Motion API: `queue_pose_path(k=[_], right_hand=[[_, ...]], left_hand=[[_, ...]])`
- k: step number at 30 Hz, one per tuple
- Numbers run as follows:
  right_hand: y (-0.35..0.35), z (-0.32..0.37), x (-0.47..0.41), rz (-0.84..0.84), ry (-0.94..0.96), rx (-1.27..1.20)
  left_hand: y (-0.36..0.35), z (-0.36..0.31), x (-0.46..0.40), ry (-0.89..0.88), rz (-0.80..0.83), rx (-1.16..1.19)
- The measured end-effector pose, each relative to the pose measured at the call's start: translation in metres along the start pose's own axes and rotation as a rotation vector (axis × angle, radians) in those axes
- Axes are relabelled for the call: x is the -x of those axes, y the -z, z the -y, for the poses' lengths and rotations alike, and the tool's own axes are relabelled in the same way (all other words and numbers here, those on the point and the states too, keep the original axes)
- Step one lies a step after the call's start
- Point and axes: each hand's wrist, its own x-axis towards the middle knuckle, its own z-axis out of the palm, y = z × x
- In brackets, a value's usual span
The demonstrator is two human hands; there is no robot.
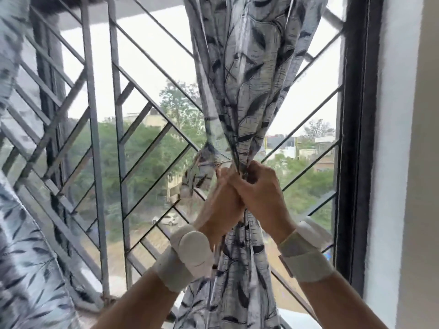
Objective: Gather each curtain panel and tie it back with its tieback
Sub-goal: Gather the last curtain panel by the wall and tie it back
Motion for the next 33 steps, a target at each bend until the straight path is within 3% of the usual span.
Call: queue_pose_path(k=[3,4,7,10,12,15,18,20,25,27,29,31,33], right_hand=[[0.001,-0.013,-0.006,-0.124,0.042,0.124],[0.000,-0.017,-0.007,-0.147,0.063,0.171],[-0.005,-0.024,-0.004,-0.150,0.105,0.273],[-0.008,-0.027,0.001,-0.150,0.136,0.376],[-0.012,-0.027,0.004,-0.146,0.169,0.406],[-0.012,-0.024,0.006,-0.143,0.222,0.399],[-0.005,-0.016,0.006,-0.168,0.244,0.399],[-0.001,-0.015,0.006,-0.154,0.260,0.406],[0.001,-0.020,0.005,-0.146,0.270,0.430],[-0.001,-0.022,0.002,-0.125,0.250,0.423],[-0.004,-0.021,-0.002,-0.140,0.220,0.404],[-0.009,-0.020,-0.002,-0.162,0.224,0.392],[-0.011,-0.019,-0.001,-0.160,0.250,0.379]], left_hand=[[0.002,0.012,0.017,-0.042,0.186,0.209],[0.004,0.020,0.020,-0.009,0.150,0.281],[0.006,0.052,0.015,0.310,-0.216,0.452],[0.007,0.065,-0.003,0.622,-0.163,0.534],[0.008,0.064,-0.013,0.560,-0.242,0.657],[0.009,0.056,-0.026,0.376,-0.510,0.554],[0.005,0.053,-0.031,0.370,-0.631,0.642],[0.002,0.055,-0.028,0.532,-0.584,0.748],[0.004,0.065,-0.030,0.834,-0.227,0.997],[0.002,0.062,-0.035,0.748,-0.368,0.866],[0.002,0.047,-0.032,0.439,-0.579,0.599],[-0.004,0.034,-0.024,0.247,-0.633,0.343],[-0.014,0.041,-0.019,0.240,-0.590,0.245]])
